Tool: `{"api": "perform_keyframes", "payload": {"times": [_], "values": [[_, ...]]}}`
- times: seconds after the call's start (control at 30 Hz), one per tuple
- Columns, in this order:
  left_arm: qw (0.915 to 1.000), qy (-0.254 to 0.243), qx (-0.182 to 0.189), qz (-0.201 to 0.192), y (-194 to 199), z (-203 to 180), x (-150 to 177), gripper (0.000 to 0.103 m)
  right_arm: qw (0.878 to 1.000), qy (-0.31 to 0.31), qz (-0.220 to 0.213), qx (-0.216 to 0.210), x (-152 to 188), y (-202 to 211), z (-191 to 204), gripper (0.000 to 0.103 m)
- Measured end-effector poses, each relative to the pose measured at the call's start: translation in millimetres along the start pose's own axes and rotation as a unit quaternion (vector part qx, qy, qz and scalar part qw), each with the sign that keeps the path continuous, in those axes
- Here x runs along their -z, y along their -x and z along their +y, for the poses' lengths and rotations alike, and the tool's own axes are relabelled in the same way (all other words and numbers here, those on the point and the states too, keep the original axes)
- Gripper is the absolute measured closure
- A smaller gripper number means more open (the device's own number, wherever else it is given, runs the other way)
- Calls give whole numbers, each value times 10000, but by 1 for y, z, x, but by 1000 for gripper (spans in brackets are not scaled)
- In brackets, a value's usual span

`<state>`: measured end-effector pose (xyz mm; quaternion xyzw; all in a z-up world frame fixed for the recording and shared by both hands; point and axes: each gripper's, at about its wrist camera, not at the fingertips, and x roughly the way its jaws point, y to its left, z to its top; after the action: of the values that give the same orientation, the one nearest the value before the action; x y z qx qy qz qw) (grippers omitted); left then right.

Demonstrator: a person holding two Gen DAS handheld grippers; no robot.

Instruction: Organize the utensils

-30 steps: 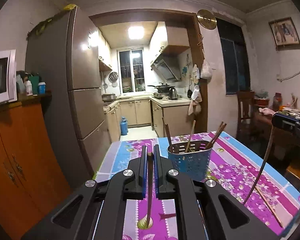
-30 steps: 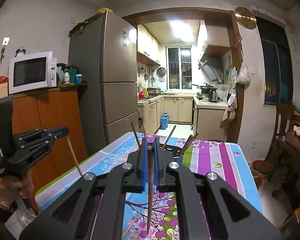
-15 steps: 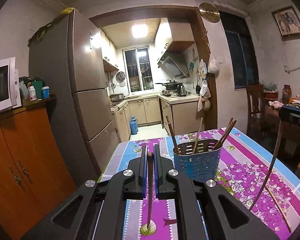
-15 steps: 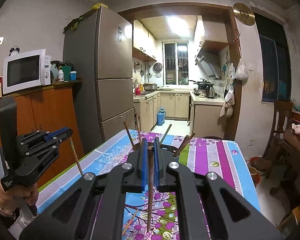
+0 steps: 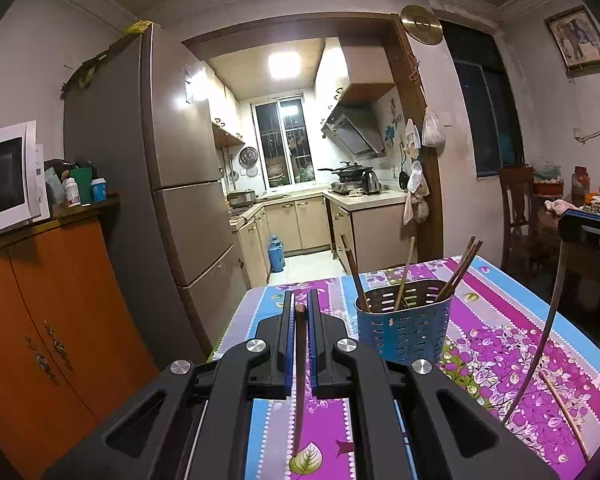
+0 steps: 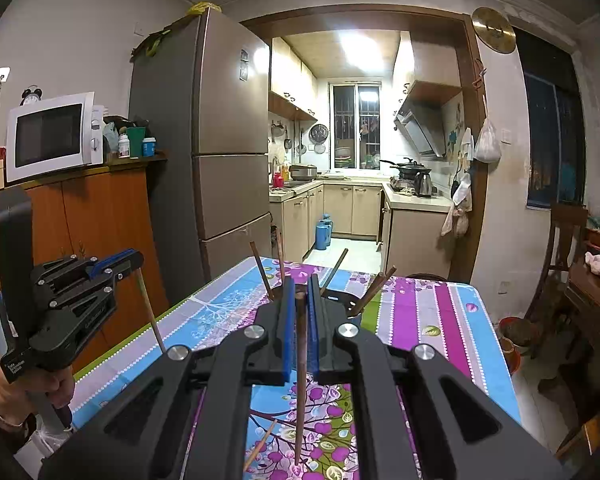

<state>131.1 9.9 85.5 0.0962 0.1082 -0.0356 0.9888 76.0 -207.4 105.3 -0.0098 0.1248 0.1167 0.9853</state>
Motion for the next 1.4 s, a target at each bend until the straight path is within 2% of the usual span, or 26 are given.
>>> {"api": "perform_keyframes", "payload": {"times": [0.4,0.53,0.6,0.73,0.87,0.97,1.07,1.2,1.4], "values": [[9999,-50,-91,-37,-1,-2,0,96,10000,62,-3,-22,-3,-2,2,98],[9999,-76,-54,-43,-5,-2,-5,96,9999,58,-95,-53,-15,-5,1,98],[10000,-48,34,-66,-8,-1,-13,96,9999,21,-139,-82,-26,-8,-2,98],[9986,103,467,-235,-13,-1,-39,96,9995,-30,-294,-58,-49,-17,-9,98],[9925,442,1059,-431,-24,1,-77,96,9981,-188,-590,8,-76,-27,-19,98],[9888,521,1270,-593,-38,-6,-104,96,9960,-222,-861,122,-95,-36,-23,98],[9853,637,1392,-765,-59,-16,-125,96,9928,-373,-1114,248,-111,-51,-34,98],[9810,734,1448,-1066,-88,-26,-138,96,9899,-479,-1267,426,-116,-76,-47,98],[9774,977,1400,-1245,-135,-32,-127,96,9890,-780,-1088,621,-98,-128,-72,98]]}}
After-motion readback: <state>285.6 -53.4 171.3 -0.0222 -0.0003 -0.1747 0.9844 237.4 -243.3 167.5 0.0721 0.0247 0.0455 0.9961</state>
